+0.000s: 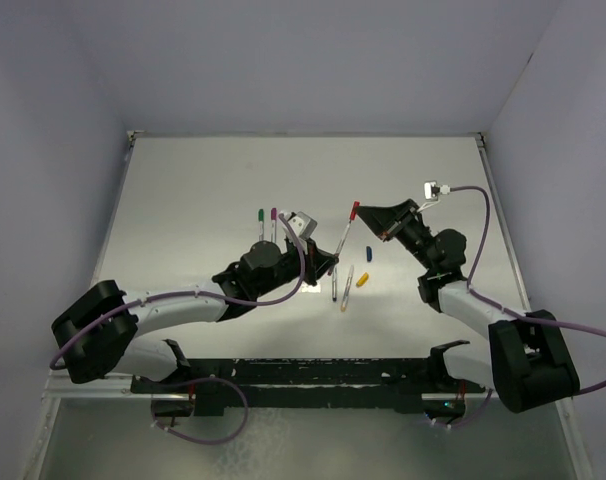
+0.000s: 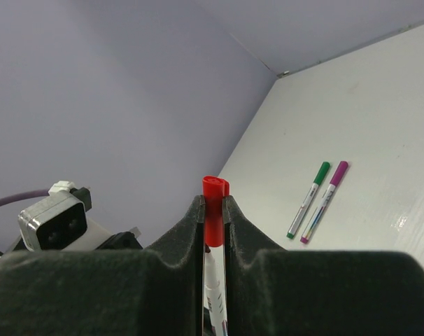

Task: Insert the pens into the pen caps

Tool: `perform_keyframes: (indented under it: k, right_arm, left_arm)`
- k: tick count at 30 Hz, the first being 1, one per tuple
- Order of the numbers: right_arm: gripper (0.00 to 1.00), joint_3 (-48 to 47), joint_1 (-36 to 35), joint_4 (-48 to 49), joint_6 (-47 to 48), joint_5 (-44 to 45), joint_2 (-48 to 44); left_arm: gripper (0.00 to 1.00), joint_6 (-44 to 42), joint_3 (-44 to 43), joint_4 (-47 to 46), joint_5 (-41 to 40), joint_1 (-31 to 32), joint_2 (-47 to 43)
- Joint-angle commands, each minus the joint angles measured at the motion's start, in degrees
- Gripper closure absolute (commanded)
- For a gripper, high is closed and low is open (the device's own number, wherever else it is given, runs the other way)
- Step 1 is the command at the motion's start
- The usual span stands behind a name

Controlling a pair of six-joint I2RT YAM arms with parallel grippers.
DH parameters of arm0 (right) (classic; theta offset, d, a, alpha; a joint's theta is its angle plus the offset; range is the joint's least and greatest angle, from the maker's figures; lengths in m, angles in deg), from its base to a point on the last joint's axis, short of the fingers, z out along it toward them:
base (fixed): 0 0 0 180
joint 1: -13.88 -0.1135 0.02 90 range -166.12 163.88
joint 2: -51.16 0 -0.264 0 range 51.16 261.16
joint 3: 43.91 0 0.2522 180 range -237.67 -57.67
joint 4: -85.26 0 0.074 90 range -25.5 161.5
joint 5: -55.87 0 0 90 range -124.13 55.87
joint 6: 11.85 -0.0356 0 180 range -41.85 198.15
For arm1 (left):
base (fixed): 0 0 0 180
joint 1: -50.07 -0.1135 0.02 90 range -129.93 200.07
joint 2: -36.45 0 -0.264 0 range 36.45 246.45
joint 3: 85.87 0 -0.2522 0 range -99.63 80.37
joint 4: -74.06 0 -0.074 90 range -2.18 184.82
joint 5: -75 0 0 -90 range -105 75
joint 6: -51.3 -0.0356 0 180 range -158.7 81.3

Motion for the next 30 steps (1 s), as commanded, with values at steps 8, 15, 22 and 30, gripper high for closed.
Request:
perform_keyframes:
  k: [8, 15, 22, 30]
  right_arm:
    - [1.0, -0.1, 0.0, 3.9, 0.4, -1.2, -0.2]
    - [1.0, 0.0, 0.0, 4.1, 0.1, -1.3, 0.0]
    - [1.0, 0.1, -0.1, 4.2, 0.1, -1.9, 0.0]
    - [1.0, 0.8, -0.5, 4.0, 0.8, -2.1, 0.0]
  left_arm:
    - [1.0, -1.1, -2.4, -3.1, 0.2, -0.2, 0.1]
    - [1.0, -1.1, -2.6, -3.2, 0.2, -0.2, 0.4]
    - [1.0, -0.5, -2.5, -3.7, -0.3, -0.2, 0.8]
    - [1.0, -0.6, -2.6, -4.9, -1.3, -0.3, 0.2]
